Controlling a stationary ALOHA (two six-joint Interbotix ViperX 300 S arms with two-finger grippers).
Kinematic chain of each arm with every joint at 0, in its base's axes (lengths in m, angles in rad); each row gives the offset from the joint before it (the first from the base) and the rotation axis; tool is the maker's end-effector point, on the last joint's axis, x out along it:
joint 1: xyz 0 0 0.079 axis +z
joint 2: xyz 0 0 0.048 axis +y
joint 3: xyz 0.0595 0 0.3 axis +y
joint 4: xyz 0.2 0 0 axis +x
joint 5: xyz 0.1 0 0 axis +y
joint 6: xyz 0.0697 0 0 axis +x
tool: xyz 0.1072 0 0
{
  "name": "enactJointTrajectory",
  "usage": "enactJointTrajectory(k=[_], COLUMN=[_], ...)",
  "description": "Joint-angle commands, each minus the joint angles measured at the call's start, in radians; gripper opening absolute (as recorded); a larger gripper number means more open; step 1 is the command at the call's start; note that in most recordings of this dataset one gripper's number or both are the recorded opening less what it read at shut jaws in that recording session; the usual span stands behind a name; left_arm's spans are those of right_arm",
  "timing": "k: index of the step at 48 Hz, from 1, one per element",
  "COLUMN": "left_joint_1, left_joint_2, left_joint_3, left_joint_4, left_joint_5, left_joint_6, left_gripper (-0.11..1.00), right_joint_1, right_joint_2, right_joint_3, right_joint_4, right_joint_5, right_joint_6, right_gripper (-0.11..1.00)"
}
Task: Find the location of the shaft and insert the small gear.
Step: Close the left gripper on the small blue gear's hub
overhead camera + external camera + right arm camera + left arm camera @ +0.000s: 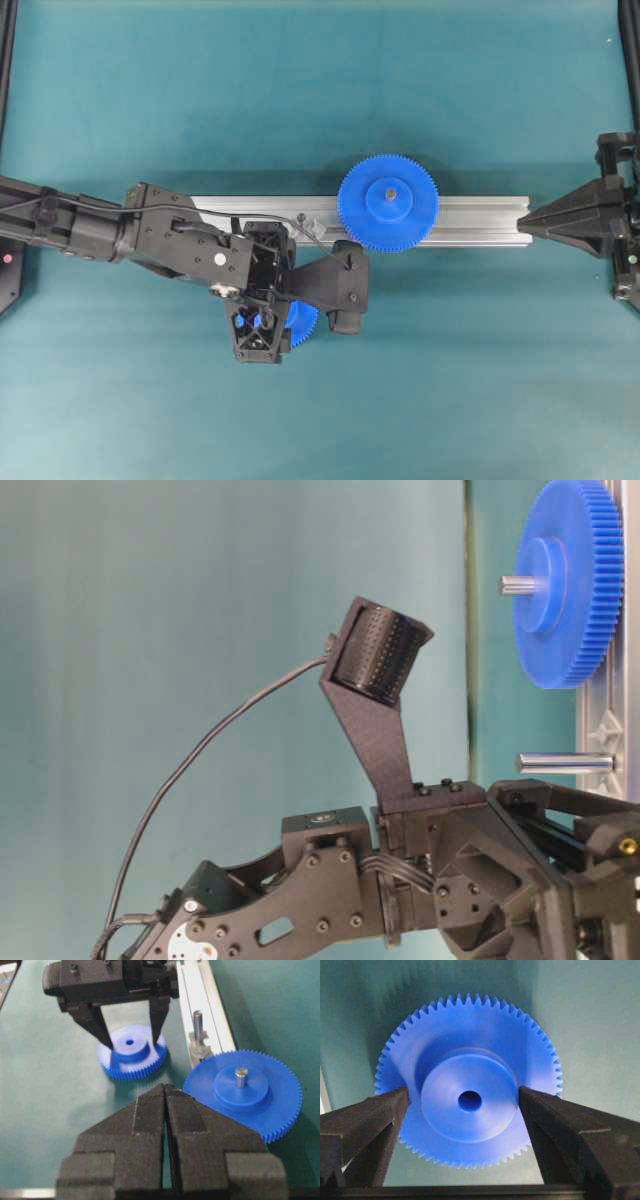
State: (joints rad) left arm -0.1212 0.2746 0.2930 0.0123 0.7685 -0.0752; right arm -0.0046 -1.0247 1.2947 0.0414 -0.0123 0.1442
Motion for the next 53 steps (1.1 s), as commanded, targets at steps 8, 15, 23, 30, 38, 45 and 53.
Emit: enactJointTrajectory(k=[8,15,23,30,38,45,53], left_joint_1=[-0.003,-0.003,-0.003,-0.003,-0.009,-0.018,-0.018], left_joint_2=[-0.009,-0.002,0.005,0.009,0.02,0.017,0.014], left_joint_3=[-0.011,-0.011,-0.009,-0.008,-0.008,-0.008,-0.012], left_joint_4=[0.002,0.002,0.002,0.002,0.002,0.002,0.002], left_joint_5=[-0.006,-0.005,-0.005,-0.003,0.014,0.034,0.046], left_joint_6=[-0.009,-0.011,-0.011,-0.014,-0.014,-0.009,-0.008], left_gripper=[0.92,0.92,0.92,0.91,0.81,0.64,0.64], right_joint_1=[-0.002,-0.002,-0.002,-0.002,-0.002,-0.002,-0.002], right_joint_2=[0.003,0.002,-0.002,-0.005,-0.005,-0.005,-0.006], right_joint_3=[-0.011,-0.011,-0.012,-0.011,-0.009,-0.008,-0.008], right_joint_4=[0.002,0.0,0.0,0.0,0.002,0.0,0.0], right_joint_5=[-0.006,-0.006,-0.005,-0.005,-0.005,-0.006,-0.005], right_joint_6=[0.009,0.009,0.009,0.009,0.009,0.009,0.009], right_gripper=[-0.01,-0.01,-0.01,-0.01,-0.01,-0.01,-0.01])
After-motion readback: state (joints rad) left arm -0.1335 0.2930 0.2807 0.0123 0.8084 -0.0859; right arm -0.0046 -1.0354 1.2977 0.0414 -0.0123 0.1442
